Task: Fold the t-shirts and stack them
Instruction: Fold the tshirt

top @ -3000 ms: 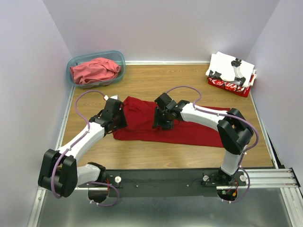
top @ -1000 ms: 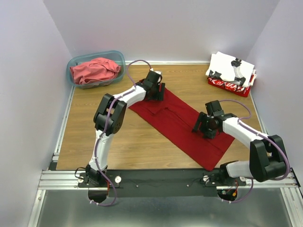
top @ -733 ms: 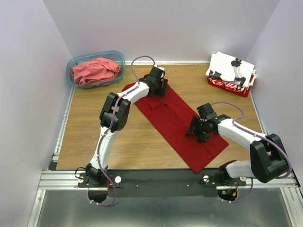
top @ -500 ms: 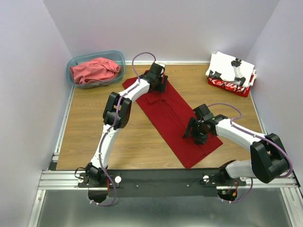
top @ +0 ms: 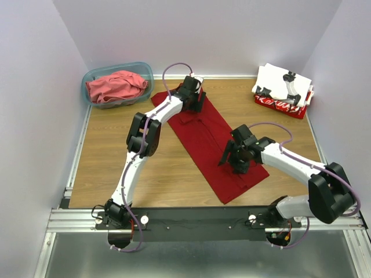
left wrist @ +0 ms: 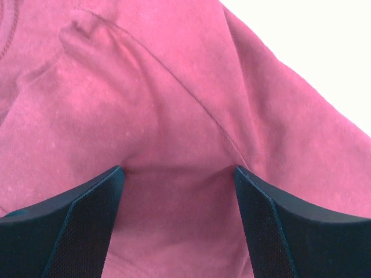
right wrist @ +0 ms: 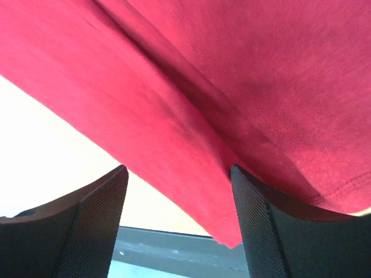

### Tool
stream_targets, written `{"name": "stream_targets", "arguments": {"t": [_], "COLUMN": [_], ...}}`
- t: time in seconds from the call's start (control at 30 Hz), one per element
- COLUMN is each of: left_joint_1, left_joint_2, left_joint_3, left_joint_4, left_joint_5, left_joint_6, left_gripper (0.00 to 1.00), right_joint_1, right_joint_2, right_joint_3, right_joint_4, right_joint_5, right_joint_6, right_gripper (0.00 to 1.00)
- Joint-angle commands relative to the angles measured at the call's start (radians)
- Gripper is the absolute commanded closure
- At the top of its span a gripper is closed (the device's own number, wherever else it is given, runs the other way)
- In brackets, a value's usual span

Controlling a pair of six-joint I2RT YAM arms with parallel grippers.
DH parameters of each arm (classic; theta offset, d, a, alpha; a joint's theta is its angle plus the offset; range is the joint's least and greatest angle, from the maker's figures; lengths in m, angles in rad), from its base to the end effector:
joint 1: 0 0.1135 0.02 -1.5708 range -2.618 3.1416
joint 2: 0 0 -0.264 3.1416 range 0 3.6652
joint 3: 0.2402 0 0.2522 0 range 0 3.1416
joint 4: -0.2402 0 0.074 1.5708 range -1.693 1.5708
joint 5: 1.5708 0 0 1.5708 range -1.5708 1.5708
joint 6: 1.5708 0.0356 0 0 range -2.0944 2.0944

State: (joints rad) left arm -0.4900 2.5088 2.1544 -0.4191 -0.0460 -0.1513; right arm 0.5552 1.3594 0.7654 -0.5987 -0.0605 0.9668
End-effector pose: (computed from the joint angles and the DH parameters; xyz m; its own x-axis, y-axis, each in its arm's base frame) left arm 0.4965 -0.2630 0.1643 -0.6759 0.1899 -0.7121 0.3432 0.9362 -0.0761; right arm 0.2042 0.1292 0.1824 -0.8972 0.4103 -0.1634 0.3405 0.8783 0.3358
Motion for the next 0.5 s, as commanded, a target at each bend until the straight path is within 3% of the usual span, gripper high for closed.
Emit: {"name": "stream_targets", "arguments": {"t": [0.0, 0.13, 0.47], "left_joint_1": [0.001, 0.001, -0.007], "left_joint_2": [-0.137, -0.305, -0.415], "left_joint_3": [-0.104, -0.27, -0.54], "left_joint_4": [-0.011, 0.023, 0.097], "left_joint_5": [-0.011, -0.061, 0.015], "left_joint_6": [-0.034, -0.114, -0.299], "left_gripper": [0.15, 0.15, 0.15], "right_joint_1": [0.006, 0.002, -0.018], "right_joint_2": [-0.054, -0.074, -0.029], "right_joint_3": [0.074, 0.074, 0.002], "right_joint_4": [-0.07, -0.111, -0.069], "right_joint_5": [0.119, 0.218, 0.341], "right_joint_6": [-0.005, -0.04, -0.114], "right_gripper": [0.21, 0.15, 0.07]}}
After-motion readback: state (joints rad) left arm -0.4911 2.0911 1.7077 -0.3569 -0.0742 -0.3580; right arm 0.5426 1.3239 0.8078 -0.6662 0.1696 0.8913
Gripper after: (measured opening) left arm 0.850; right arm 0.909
